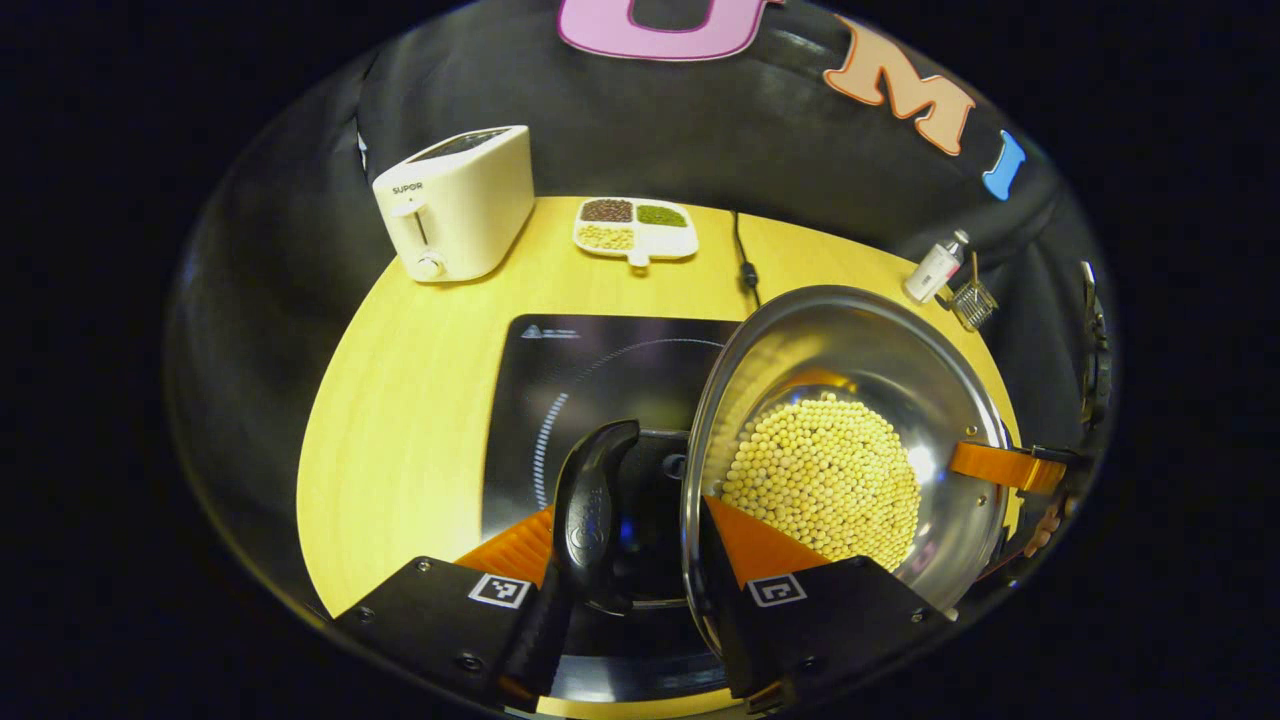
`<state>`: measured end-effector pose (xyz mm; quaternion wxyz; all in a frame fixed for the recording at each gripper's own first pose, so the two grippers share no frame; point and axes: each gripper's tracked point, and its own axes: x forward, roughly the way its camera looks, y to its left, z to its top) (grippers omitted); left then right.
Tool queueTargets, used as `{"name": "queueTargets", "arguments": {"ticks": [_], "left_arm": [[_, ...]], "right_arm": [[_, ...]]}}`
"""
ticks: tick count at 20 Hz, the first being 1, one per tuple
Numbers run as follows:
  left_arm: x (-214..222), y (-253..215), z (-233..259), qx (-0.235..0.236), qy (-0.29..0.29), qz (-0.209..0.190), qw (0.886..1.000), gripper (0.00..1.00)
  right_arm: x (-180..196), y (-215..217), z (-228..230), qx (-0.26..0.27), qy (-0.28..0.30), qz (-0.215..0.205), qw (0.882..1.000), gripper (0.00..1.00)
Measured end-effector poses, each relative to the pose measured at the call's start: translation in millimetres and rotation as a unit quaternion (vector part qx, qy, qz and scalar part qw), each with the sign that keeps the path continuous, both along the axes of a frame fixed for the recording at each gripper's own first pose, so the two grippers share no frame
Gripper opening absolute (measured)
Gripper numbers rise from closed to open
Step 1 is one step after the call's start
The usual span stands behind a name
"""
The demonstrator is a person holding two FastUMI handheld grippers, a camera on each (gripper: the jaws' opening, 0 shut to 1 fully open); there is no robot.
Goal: First push the handle of the pot to place it horizontally, then grasp the pot with both hands and set it on the induction cooktop.
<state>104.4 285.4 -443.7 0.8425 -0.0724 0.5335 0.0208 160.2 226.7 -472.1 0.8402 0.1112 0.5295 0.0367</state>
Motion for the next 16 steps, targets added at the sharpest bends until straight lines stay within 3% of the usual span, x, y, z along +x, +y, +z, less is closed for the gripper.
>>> {"name": "queueTargets", "arguments": {"ticks": [1, 5, 16], "left_arm": [[1.5, 13.0, -1.2, -0.001, 0.001, -0.003, 1.000, 0.64], [10.4, 48.0, 3.2, 0.004, -0.012, -0.016, 1.000, 0.64], [22.7, 61.5, 1.5, 0.000, -0.043, -0.025, 0.999, 0.65]], "right_arm": [[1.6, 14.5, -1.0, -0.003, 0.001, -0.002, 1.000, 0.46], [11.7, 51.3, -1.9, -0.005, 0.008, -0.004, 1.000, 0.47], [18.0, 65.5, -5.3, -0.005, 0.012, -0.017, 1.000, 0.47]]}}
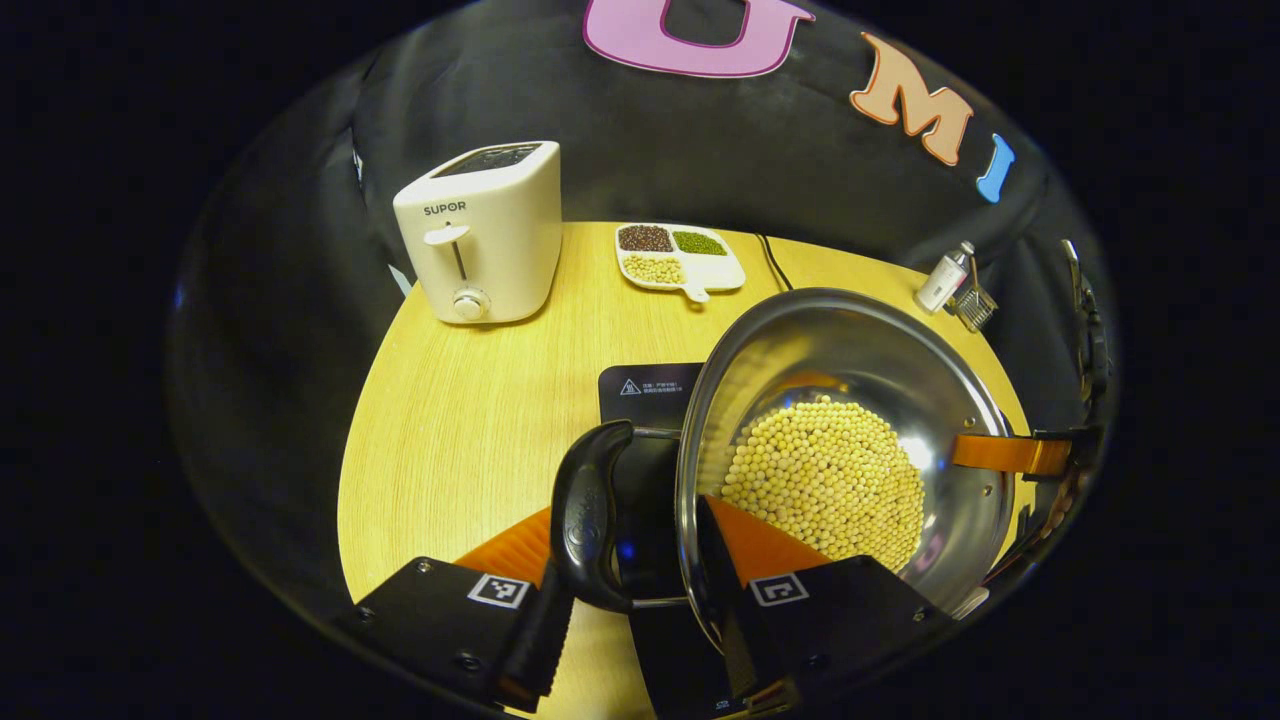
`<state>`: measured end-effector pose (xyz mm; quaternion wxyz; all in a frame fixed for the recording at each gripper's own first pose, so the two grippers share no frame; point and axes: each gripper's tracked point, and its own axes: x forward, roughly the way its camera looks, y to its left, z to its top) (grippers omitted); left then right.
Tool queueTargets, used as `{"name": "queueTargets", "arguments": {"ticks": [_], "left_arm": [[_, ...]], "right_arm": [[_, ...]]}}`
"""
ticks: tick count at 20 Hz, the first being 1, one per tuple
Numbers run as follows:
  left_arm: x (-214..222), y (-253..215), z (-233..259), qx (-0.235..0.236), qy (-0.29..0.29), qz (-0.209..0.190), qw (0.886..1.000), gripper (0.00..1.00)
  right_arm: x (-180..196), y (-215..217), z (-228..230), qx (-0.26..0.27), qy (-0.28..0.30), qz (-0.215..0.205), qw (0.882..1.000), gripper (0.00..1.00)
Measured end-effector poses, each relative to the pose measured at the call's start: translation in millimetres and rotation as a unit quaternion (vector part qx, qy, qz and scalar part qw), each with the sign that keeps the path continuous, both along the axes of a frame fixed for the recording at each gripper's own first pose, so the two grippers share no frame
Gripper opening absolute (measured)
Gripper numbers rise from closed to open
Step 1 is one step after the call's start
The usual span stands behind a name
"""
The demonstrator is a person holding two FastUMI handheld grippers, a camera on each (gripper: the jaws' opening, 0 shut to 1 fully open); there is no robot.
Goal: First push the handle of the pot to place it horizontally, then grasp the pot with both hands and set it on the induction cooktop.
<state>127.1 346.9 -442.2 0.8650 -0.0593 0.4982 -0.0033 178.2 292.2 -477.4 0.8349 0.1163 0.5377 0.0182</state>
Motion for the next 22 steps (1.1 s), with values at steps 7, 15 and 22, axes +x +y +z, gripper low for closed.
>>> {"name": "queueTargets", "arguments": {"ticks": [7, 15, 22], "left_arm": [[-12.4, -3.2, -8.5, 0.014, 0.028, 0.007, 0.999, 0.75], [-14.4, 4.2, 34.7, 0.083, -0.019, 0.022, 0.996, 0.87], [-37.5, -24.4, 68.4, 0.087, -0.029, 0.085, 0.992, 0.89]], "right_arm": [[0.4, -1.3, 1.4, 0.002, 0.004, 0.002, 1.000, 0.52], [2.1, 1.5, 3.0, 0.019, 0.006, 0.008, 1.000, 0.55], [13.6, -23.2, 29.3, 0.095, -0.020, -0.024, 0.995, 0.92]]}}
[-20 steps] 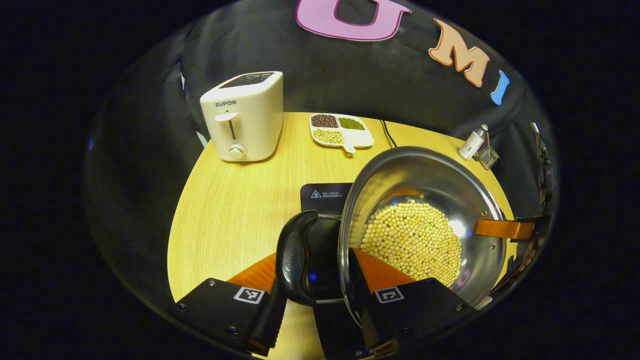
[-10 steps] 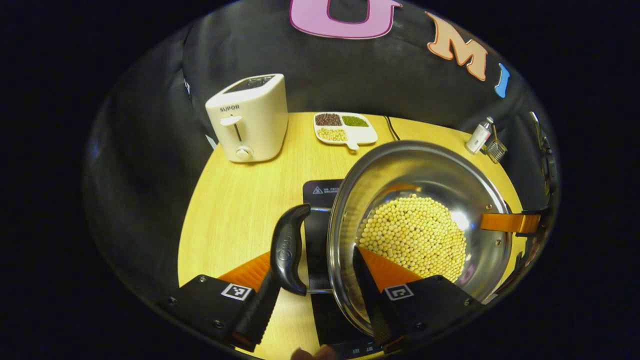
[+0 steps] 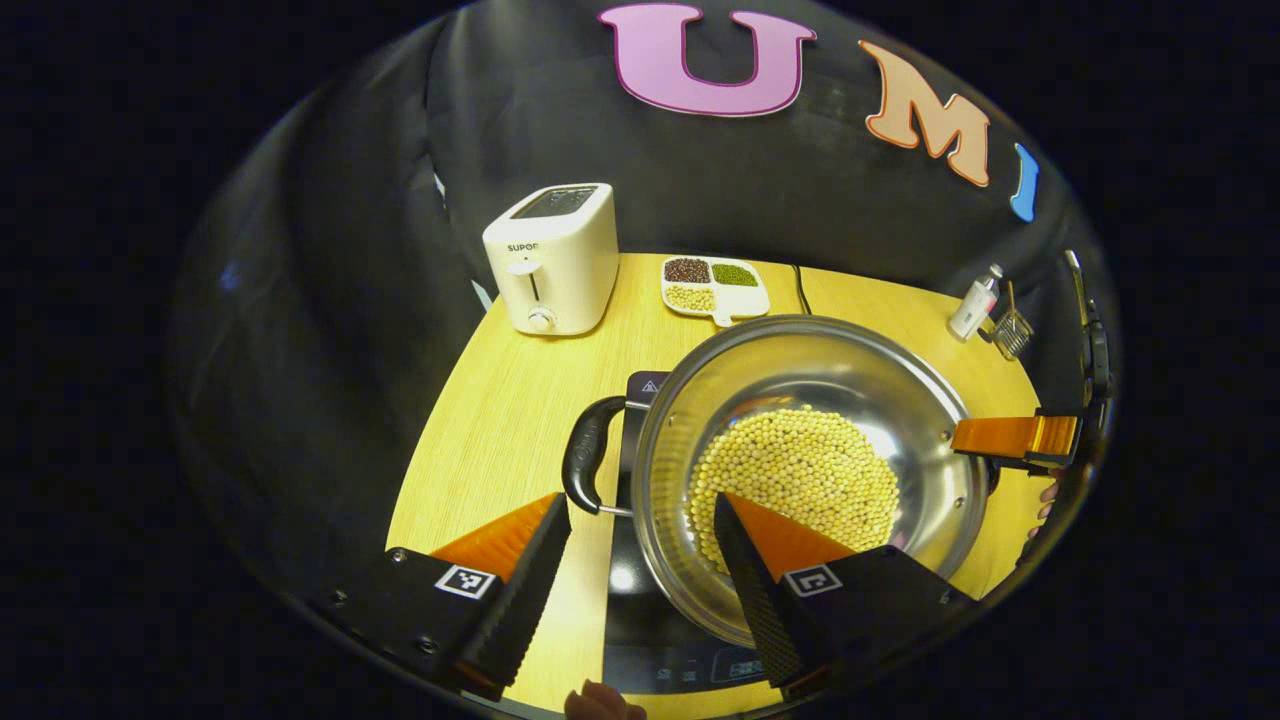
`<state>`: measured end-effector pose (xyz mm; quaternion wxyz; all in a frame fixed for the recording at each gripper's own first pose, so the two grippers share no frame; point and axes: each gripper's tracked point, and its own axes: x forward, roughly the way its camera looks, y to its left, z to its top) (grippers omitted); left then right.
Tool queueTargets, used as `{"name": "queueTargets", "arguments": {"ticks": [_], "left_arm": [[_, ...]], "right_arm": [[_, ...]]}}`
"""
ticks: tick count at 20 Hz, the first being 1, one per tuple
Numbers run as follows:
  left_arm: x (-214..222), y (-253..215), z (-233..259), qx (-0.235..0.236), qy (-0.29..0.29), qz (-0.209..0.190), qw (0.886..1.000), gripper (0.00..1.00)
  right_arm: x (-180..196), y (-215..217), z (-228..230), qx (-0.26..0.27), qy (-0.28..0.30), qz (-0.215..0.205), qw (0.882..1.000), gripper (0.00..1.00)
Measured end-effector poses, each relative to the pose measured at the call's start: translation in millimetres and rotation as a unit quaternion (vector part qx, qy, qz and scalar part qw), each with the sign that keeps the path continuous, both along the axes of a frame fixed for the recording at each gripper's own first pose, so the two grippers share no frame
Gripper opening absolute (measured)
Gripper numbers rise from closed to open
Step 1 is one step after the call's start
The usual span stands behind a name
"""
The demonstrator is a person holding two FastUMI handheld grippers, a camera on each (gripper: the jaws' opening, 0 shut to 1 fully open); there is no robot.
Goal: First push the handle of the pot to place it horizontally, then grasp the pot with both hands and set it on the induction cooktop.
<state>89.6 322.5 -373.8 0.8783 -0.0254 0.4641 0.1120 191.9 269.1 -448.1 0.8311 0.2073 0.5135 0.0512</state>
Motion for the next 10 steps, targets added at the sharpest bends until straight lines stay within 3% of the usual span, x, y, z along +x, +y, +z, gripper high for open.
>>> {"name": "queueTargets", "arguments": {"ticks": [4, 5, 6, 10], "left_arm": [[-9.9, -38.0, 27.8, 0.014, -0.020, 0.020, 0.999, 0.89], [-12.2, -49.4, 33.6, 0.019, -0.029, 0.022, 0.999, 0.89], [-15.5, -61.9, 39.3, 0.025, -0.035, 0.023, 0.999, 0.89], [-31.1, -120.9, 58.5, 0.030, -0.060, 0.020, 0.998, 0.89]], "right_arm": [[-2.8, -55.7, 23.0, 0.022, -0.031, -0.018, 0.999, 0.95], [-3.4, -73.9, 29.5, 0.020, -0.047, -0.021, 0.998, 1.00], [-5.3, -90.9, 35.5, 0.020, -0.061, -0.022, 0.998, 0.94], [-25.7, -158.7, 52.8, 0.000, -0.111, -0.017, 0.994, 0.94]]}}
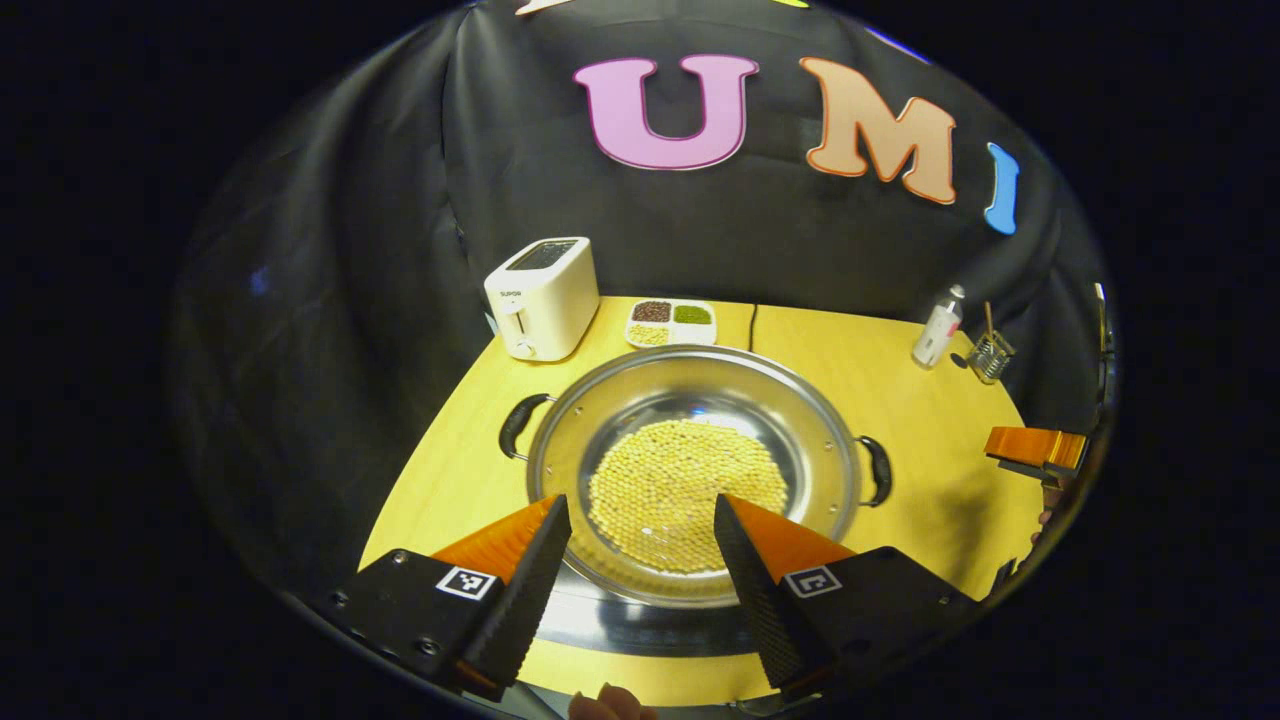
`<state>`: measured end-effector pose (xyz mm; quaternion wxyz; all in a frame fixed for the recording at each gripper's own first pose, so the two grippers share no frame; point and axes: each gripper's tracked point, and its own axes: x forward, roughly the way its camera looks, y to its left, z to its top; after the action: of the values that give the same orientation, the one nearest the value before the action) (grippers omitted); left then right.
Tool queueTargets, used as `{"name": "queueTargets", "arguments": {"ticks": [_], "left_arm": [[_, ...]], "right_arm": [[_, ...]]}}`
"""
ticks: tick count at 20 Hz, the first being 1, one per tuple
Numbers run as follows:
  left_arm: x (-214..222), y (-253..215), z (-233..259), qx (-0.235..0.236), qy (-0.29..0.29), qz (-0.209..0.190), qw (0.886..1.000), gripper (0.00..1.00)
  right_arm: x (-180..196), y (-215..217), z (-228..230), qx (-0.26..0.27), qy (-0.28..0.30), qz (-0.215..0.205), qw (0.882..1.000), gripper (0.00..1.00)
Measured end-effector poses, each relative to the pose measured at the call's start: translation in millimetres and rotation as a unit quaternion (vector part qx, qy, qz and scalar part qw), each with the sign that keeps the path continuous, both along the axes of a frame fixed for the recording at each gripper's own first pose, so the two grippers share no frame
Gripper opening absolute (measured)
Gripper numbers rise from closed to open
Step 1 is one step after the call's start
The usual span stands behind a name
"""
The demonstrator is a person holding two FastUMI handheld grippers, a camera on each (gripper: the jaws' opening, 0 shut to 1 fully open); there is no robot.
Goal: First push the handle of the pot to place it horizontally, then grasp the pot with both hands and set it on the induction cooktop.
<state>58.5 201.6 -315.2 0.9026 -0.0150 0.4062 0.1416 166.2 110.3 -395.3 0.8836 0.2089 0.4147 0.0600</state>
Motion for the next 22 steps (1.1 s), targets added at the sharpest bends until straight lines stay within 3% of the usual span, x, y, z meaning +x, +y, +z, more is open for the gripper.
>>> {"name": "queueTargets", "arguments": {"ticks": [5, 6, 7, 8, 12, 18, 22], "left_arm": [[-1.8, -80.2, 34.1, -0.005, -0.049, -0.019, 0.999, 0.89], [6.0, -93.8, 43.5, -0.003, -0.063, -0.028, 0.998, 0.89], [12.6, -106.8, 54.4, -0.003, -0.078, -0.036, 0.996, 0.89], [19.8, -120.1, 65.2, -0.004, -0.089, -0.045, 0.995, 0.89], [43.3, -156.7, 120.5, -0.004, -0.157, -0.079, 0.984, 0.88], [38.1, -166.9, 213.8, -0.014, -0.268, -0.066, 0.961, 0.88], [18.0, -144.1, 272.3, 0.013, -0.317, -0.059, 0.947, 0.88]], "right_arm": [[-21.1, -56.4, 48.8, -0.008, -0.065, 0.004, 0.998, 0.94], [-19.0, -65.6, 62.0, -0.013, -0.087, 0.004, 0.996, 1.00], [-17.1, -75.4, 72.2, -0.021, -0.104, 0.001, 0.994, 1.00], [-15.9, -82.3, 84.1, -0.023, -0.113, -0.002, 0.993, 0.93], [-7.9, -102.8, 151.1, -0.031, -0.180, -0.017, 0.983, 0.92], [-21.8, -103.7, 257.7, -0.080, -0.286, -0.004, 0.955, 0.92], [-35.7, -83.7, 312.9, -0.083, -0.331, -0.007, 0.940, 0.93]]}}
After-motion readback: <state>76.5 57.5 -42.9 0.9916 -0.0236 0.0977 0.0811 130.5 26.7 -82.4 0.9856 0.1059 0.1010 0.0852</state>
